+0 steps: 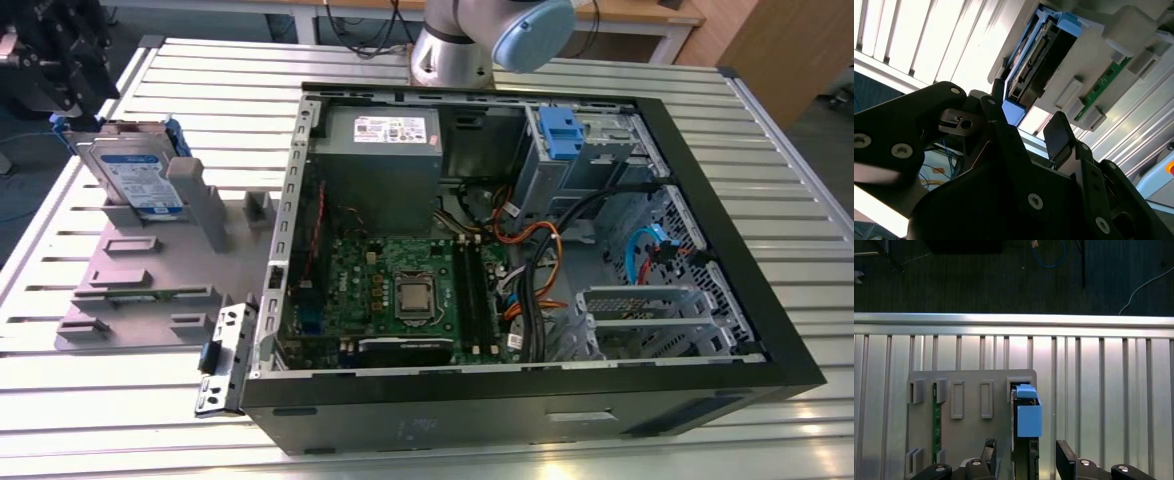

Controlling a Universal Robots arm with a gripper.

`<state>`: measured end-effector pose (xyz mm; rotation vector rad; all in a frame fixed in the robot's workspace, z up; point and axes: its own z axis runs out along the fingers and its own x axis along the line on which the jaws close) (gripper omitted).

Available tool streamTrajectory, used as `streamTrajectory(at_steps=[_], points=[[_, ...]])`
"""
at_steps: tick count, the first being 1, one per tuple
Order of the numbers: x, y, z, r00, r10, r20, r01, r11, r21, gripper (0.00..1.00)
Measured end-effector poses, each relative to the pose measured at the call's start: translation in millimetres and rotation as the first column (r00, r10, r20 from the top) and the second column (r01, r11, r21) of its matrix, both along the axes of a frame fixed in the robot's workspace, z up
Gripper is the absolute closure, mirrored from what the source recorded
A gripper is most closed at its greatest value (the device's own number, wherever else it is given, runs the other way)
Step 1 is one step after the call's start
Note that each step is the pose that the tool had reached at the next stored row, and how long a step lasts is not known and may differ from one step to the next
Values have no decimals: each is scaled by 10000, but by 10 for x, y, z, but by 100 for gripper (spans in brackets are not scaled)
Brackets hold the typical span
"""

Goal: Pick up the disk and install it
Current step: 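Pick up the disk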

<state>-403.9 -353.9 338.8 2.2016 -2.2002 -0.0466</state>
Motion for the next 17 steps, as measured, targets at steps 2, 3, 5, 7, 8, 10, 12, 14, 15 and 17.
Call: streamTrajectory(at_steps=[2, 3, 5, 7, 8, 10, 12, 14, 15, 17], points=[[0, 0, -4, 10000, 0, 1, 0, 10000, 1, 41], [0, 0, -5, 10000, 0, 1, 0, 10000, 1, 41], [0, 0, -9, 10000, 0, 1, 0, 10000, 1, 41], [0, 0, -13, 10000, 0, 1, 0, 10000, 0, 41], [0, 0, -15, 10000, 0, 0, 0, 10000, 1, 41], [0, 0, -19, 10000, 0, 2, 0, 10000, 1, 41], [0, 0, -24, 10000, 0, 1, 0, 10000, 1, 41], [0, 0, -29, 10000, 0, 2, 0, 10000, 1, 41], [0, 0, -32, 10000, 0, 2, 0, 10000, 1, 41], [0, 0, -37, 10000, 0, 0, 0, 10000, 0, 41]])
